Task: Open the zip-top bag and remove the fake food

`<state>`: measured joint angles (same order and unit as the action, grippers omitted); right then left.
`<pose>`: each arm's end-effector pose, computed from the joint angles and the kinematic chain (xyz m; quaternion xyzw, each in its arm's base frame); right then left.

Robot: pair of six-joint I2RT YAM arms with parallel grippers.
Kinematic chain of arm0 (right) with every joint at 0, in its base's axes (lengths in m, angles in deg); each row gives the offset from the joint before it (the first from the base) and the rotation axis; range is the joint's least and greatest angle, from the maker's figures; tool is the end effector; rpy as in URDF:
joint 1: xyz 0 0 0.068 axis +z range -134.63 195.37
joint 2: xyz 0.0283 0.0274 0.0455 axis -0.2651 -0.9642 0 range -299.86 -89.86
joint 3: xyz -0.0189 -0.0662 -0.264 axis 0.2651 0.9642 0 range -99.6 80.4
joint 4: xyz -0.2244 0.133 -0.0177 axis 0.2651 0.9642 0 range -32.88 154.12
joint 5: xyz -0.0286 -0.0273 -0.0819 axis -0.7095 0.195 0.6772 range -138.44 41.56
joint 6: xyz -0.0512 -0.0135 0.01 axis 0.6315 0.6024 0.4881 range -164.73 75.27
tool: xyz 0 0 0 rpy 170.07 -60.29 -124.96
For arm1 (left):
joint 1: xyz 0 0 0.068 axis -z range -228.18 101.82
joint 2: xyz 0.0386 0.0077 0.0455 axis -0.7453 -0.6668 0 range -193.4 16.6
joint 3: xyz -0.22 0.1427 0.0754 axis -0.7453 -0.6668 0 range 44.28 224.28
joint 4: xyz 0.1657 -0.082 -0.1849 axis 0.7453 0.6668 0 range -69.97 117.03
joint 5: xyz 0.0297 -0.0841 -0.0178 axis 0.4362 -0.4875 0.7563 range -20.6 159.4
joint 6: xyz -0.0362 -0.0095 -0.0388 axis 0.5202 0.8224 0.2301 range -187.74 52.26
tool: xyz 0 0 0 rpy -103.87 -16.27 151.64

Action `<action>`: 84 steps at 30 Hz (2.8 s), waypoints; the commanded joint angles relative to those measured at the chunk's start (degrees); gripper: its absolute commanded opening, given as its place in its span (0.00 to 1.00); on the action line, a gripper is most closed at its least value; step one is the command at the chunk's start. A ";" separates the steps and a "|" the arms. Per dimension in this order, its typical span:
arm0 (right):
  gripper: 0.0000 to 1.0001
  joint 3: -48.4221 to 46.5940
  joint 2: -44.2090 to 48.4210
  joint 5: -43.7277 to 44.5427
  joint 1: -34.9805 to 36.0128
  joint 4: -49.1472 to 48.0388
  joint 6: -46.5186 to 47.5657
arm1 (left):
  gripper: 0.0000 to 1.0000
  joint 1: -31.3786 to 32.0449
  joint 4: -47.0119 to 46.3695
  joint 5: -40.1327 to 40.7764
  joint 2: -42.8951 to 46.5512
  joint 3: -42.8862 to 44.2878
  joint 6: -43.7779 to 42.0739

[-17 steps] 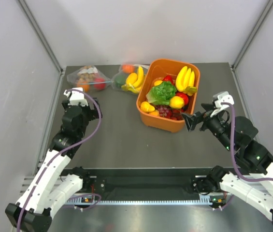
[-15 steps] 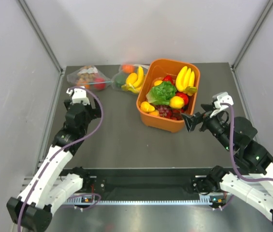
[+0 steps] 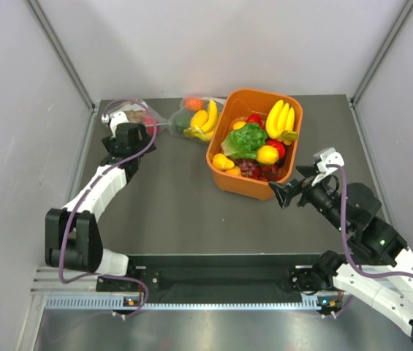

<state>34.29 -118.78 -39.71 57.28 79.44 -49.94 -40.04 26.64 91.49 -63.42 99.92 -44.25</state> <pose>0.0885 0.0722 0.3612 -0.1829 0.7147 0.2174 0.6392 0.3126 -0.0313 0.2719 -0.2075 0.8340 0.0287 0.5104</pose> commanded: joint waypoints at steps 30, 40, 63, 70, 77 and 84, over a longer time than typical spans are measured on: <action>1.00 -0.74 0.01 -10.66 0.63 -0.62 0.03 | 0.45 -4.18 -20.94 6.22 -26.41 18.72 1.04; 1.00 -0.56 -0.34 -9.88 0.63 -0.62 0.12 | 0.00 -6.03 -24.97 1.47 -19.22 12.58 -7.31; 1.00 4.18 -5.52 -26.93 6.84 -15.63 -2.95 | 0.00 -6.21 -6.88 -21.02 34.66 -5.62 6.66; 1.00 -0.20 -16.32 -8.22 25.57 -19.32 -0.16 | 0.00 -6.12 -3.27 -34.91 39.95 -8.08 10.79; 1.00 1.28 -22.75 1.45 31.12 -29.00 1.08 | 0.00 -6.12 -1.69 -45.54 42.94 -10.98 9.21; 1.00 -4.23 -28.46 8.22 33.58 -28.40 7.84 | 0.00 -6.12 0.85 -55.04 43.29 -12.57 5.96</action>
<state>36.00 -144.68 -36.87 88.89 53.85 -46.92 -45.94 30.20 42.35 -21.70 87.40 -35.73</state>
